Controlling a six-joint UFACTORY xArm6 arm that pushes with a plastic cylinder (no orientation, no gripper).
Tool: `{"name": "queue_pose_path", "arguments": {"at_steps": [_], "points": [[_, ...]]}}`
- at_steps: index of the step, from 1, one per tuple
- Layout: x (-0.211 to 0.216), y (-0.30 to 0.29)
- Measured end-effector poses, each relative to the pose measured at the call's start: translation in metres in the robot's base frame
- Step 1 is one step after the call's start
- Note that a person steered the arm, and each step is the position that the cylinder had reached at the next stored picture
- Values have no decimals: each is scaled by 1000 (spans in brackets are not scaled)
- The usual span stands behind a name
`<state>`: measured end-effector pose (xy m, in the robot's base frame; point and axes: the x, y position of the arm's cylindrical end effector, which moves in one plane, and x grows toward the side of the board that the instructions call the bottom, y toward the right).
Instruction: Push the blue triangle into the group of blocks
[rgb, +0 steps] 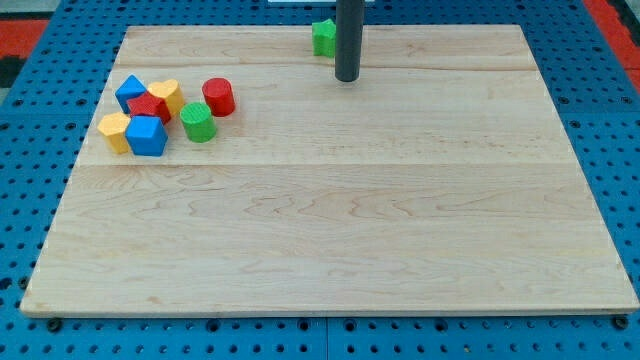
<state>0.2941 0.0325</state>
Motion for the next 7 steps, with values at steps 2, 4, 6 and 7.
{"name": "queue_pose_path", "arguments": {"at_steps": [2, 4, 6, 7], "points": [[0, -29], [-2, -143], [-15, -277], [-15, -336]]}}
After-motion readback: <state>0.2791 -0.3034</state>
